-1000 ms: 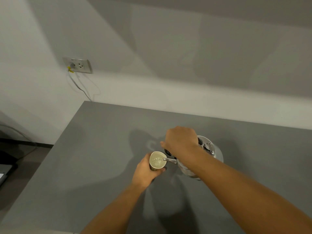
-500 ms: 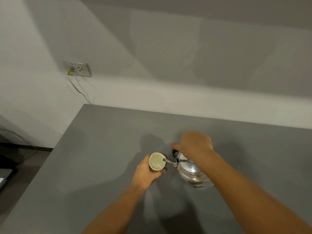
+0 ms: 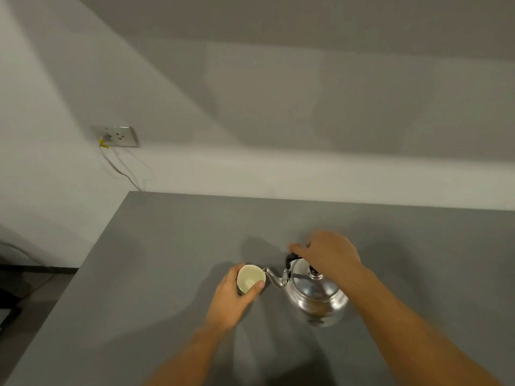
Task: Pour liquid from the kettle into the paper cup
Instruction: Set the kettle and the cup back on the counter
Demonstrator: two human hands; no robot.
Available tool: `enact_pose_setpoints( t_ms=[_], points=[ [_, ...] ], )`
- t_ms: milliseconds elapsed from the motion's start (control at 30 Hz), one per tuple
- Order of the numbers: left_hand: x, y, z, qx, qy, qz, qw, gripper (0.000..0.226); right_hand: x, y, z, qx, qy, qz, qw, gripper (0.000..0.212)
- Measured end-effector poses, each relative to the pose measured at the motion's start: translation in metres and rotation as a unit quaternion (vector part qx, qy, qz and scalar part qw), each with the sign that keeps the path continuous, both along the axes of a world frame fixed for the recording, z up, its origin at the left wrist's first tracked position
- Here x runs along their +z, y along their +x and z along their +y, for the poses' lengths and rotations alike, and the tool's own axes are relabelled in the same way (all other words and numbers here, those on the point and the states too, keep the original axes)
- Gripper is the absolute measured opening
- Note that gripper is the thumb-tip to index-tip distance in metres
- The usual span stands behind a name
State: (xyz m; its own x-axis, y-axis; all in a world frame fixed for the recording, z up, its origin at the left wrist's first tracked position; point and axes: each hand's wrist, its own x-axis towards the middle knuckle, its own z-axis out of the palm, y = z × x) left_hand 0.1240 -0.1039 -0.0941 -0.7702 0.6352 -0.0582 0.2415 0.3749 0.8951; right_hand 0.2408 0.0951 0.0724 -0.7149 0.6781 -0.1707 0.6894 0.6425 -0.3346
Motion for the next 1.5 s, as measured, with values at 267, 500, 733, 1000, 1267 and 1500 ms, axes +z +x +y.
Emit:
enact_pose_setpoints(
  t_ms=[267,500,733,1000,1267,1500],
  points=[
    [0.004,-0.027,0.033,0.015,-0.015,0.009,1.0,0.061,-0.011,-0.003,0.054,-0.021,-0.014,0.079,0.997,0.069],
    [0.01,-0.049,0.02,0.058,-0.039,0.014,0.997,0.024,-0.021,-0.022,0.074,-0.027,-0.04,0.101,0.994,0.069],
    [0.013,-0.084,0.058,0.069,-0.053,0.02,0.996,0.016,-0.031,-0.089,0.141,-0.038,-0.035,0.099,0.994,0.059],
    [0.003,-0.104,0.081,0.067,-0.067,0.011,0.995,0.021,-0.048,-0.142,0.183,-0.041,-0.051,0.084,0.994,0.048],
    [-0.001,-0.108,0.081,0.068,-0.077,0.001,0.995,0.022,-0.056,-0.164,0.196,-0.042,-0.05,0.083,0.994,0.05],
    [0.003,-0.108,0.08,0.069,-0.072,-0.001,0.995,0.023,-0.059,-0.164,0.194,-0.021,-0.037,0.094,0.995,0.053]
  ],
)
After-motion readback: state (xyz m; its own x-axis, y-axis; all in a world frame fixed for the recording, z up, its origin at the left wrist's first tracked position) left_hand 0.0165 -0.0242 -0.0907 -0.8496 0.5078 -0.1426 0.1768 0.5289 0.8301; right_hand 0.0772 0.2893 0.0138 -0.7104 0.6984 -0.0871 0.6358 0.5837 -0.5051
